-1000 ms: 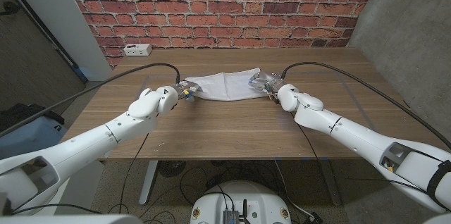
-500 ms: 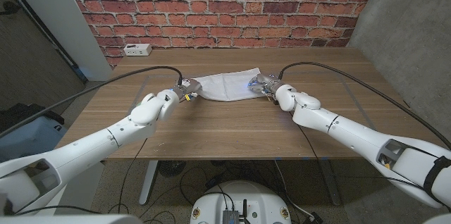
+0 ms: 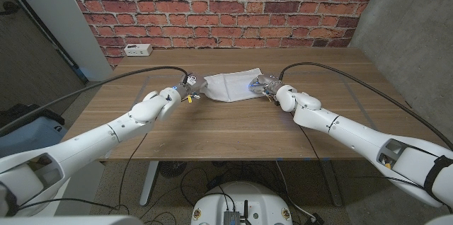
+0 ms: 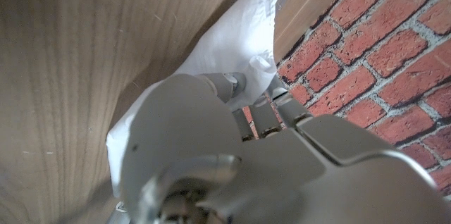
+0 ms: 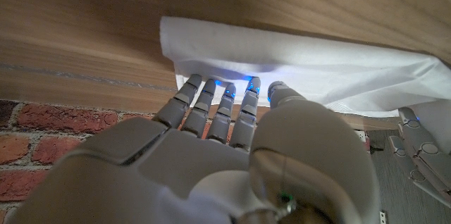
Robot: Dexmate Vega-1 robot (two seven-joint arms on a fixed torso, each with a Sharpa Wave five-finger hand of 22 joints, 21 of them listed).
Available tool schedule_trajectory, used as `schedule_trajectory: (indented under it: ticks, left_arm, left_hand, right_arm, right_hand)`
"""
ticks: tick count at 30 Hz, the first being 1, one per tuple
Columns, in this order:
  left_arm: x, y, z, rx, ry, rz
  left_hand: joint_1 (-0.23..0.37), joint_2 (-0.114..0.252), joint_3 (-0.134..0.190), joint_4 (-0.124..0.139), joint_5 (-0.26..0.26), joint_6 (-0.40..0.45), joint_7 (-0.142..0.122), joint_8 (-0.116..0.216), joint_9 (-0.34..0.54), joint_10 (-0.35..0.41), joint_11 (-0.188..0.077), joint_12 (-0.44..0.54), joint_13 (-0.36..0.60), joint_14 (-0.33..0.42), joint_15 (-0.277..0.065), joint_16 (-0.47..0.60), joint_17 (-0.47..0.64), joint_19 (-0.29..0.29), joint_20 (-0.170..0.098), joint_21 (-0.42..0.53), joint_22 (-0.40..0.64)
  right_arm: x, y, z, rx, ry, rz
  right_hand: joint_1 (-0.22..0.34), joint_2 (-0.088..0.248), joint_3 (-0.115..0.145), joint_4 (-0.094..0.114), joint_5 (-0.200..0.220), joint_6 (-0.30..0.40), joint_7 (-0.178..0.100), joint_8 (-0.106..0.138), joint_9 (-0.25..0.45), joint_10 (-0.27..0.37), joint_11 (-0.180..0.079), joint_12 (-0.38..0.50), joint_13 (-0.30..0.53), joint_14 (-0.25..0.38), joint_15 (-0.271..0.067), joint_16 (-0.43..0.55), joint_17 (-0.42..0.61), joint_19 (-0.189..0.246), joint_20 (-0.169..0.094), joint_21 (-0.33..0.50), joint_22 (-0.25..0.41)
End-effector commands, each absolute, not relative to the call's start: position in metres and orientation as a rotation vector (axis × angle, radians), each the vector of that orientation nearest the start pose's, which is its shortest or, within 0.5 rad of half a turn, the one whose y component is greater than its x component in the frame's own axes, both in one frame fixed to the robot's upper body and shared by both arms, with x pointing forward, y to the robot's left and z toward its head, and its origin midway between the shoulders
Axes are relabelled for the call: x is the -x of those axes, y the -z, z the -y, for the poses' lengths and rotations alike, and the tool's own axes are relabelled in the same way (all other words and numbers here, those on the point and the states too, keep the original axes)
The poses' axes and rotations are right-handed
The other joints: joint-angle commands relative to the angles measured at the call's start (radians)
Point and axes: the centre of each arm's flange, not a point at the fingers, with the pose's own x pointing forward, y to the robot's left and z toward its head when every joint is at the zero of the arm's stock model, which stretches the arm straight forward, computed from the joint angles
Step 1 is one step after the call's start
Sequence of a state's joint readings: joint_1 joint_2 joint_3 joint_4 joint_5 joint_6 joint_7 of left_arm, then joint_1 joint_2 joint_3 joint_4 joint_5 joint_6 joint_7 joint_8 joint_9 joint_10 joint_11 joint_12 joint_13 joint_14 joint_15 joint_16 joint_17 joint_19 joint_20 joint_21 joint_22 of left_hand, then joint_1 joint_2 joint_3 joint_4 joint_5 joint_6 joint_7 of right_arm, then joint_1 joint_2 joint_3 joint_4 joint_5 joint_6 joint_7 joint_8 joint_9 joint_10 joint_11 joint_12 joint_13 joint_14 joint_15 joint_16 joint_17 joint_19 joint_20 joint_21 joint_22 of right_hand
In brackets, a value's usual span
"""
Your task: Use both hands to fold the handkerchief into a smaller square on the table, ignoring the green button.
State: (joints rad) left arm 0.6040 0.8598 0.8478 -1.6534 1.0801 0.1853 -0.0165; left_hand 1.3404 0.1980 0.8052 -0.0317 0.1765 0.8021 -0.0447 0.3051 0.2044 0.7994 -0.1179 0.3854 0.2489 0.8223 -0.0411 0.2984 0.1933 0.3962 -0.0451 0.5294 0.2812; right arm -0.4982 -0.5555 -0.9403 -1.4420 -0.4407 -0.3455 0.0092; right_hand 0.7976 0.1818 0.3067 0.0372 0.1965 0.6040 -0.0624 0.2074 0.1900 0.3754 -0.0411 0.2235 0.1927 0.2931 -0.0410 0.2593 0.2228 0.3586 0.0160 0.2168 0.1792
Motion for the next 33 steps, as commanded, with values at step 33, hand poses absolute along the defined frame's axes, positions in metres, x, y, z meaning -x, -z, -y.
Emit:
schedule_trajectory:
  ticks: [33]
  left_arm:
    - [-0.617,-0.080,-0.168,-2.661,-0.273,1.328]
  left_hand:
    - [0.005,0.012,-0.013,0.001,-0.006,0.020,-0.018,-0.006,0.007,0.007,-0.014,0.002,0.021,0.070,-0.187,-0.005,0.007,-0.026,-0.044,0.035,0.012]
  right_arm:
    - [-0.673,0.027,0.137,1.440,-0.160,0.440]
  right_hand:
    - [-0.016,0.002,0.017,-0.010,0.007,0.034,0.004,0.000,0.000,0.023,0.002,0.001,0.003,0.005,-0.070,0.001,0.003,0.011,0.001,0.002,0.004]
